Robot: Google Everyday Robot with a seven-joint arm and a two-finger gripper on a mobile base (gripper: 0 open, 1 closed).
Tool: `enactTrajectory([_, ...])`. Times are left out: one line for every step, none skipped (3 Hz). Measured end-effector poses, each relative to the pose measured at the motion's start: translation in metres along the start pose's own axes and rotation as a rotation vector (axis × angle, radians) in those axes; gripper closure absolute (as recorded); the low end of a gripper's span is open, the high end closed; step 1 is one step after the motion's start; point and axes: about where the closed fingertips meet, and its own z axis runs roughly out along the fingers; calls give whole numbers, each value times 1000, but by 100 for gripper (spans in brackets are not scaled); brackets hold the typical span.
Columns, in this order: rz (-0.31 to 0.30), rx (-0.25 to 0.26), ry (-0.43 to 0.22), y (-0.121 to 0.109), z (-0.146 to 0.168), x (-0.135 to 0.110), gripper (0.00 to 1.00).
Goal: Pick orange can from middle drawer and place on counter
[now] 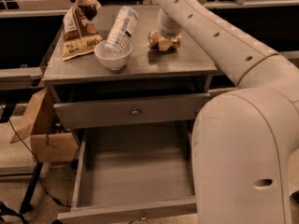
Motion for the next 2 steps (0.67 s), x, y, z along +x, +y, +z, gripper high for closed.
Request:
enactTrajectory([0,0,0,0,0,0,38])
enactTrajectory([0,19,13,-5,-7,8,16])
